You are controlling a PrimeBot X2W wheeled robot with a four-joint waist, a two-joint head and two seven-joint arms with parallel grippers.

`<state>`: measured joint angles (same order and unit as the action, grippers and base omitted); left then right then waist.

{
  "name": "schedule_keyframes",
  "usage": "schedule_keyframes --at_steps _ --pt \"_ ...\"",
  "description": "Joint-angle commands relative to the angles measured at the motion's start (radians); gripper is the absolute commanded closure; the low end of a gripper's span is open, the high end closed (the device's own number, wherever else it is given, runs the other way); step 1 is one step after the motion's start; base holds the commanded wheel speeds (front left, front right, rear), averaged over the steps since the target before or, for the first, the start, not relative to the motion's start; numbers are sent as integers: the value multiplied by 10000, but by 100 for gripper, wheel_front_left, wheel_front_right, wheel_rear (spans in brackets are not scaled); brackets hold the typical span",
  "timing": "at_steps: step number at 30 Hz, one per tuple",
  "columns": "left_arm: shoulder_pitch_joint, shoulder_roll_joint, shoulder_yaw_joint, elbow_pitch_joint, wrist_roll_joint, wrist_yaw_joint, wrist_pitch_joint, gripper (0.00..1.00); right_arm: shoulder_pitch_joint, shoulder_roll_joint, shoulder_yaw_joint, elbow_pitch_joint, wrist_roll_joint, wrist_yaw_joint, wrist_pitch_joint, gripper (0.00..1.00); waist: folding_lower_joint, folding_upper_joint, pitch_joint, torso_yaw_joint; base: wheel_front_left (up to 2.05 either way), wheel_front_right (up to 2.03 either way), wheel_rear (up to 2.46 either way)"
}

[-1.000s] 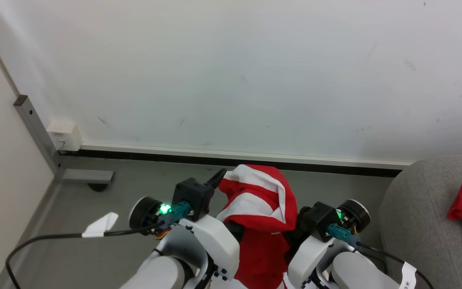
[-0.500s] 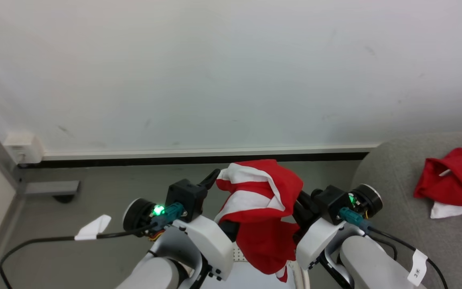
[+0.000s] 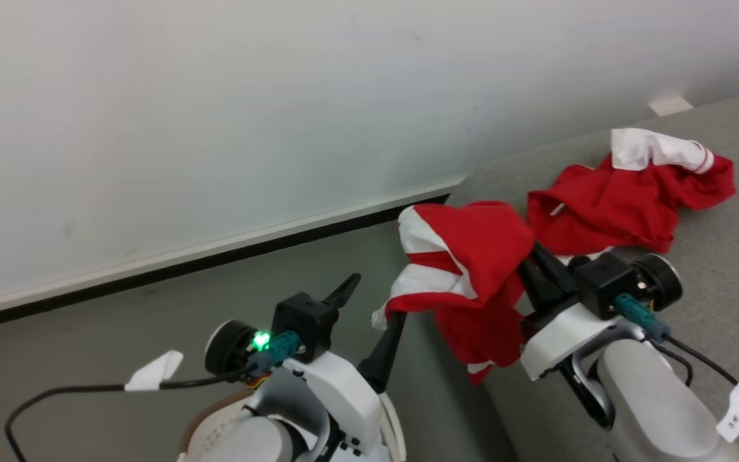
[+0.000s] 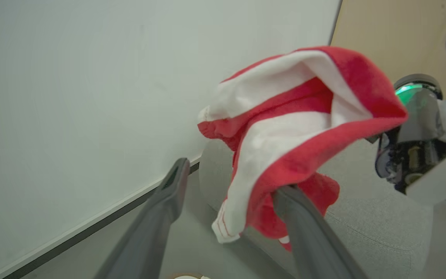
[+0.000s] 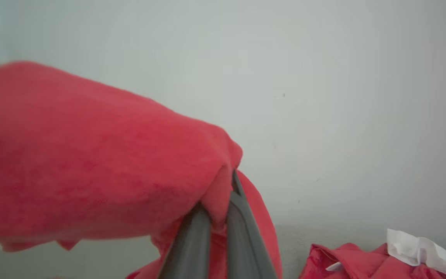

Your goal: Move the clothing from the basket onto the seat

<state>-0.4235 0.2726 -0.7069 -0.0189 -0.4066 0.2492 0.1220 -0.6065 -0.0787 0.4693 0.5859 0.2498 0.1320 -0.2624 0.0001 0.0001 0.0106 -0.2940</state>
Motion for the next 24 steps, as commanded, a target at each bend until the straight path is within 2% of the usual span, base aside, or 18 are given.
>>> schedule_keyframes --at_steps 1,7,15,19,24 --pt "-41 13 -8 -21 -104 -1 -36 0 215 -132 -148 -144 -47 -26 -32 100 -1 -1 317 -710 0 0 0" --pt "-535 -62 -217 -208 226 -66 165 0 277 -698 -1444 -1196 -195 -26 -32 100 -1 -1 1255 -1184 0 0 0" --pt "-1924 -197 -497 -361 828 -309 549 0 -933 -1547 -3298 -2395 -459 -26 -32 100 -1 -1 3600 -766 0 0 0" --pt "-2756 -183 -534 -419 1196 -466 703 0 -2219 -2354 -4326 -2636 -437 -26 -34 100 -1 -1 4920 -336 0 0 0" --pt "-3824 -355 -537 -526 1539 -686 563 0 -3972 -3878 -5835 -2033 -554 -26 401 100 -1 -1 6432 325 0 0 0"
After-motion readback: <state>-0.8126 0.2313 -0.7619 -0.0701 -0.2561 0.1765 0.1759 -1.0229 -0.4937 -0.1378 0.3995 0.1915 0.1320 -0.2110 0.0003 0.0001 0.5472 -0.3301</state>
